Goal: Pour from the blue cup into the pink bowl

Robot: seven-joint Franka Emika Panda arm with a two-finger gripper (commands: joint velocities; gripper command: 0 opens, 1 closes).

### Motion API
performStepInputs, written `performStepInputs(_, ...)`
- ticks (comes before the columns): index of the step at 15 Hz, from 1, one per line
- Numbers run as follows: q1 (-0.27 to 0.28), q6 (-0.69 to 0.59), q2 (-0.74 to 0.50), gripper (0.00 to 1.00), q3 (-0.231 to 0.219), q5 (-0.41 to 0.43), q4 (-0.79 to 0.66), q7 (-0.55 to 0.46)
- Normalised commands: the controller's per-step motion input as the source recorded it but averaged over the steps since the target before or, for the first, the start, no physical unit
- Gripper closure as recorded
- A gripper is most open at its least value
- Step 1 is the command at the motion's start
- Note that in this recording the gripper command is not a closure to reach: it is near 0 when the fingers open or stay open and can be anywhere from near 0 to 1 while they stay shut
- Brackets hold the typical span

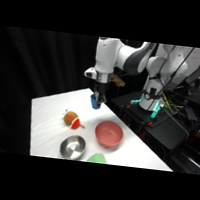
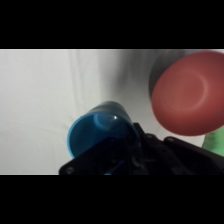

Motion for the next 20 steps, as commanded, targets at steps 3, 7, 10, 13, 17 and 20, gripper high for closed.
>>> performStepInputs(3,0.131,-0.23,-0.06,0.15,0.242,0.46,0.11,-0.33)
performStepInputs(7,0.076,-0.25,0.09,0.15,0.125,0.767,0.22,-0.81)
performStepInputs(10,-0.032,-0.32,0.27,0.15,0.047,0.709,0.33,-0.9)
performStepInputs(13,-0.135,-0.47,0.34,0.15,0.056,0.568,0.39,-0.81)
performStepInputs(17,-0.253,-0.65,0.33,0.15,0.055,0.375,0.44,-0.67)
performStepInputs(20,-0.264,-0.76,0.39,0.16,0.026,0.22,0.49,-0.46)
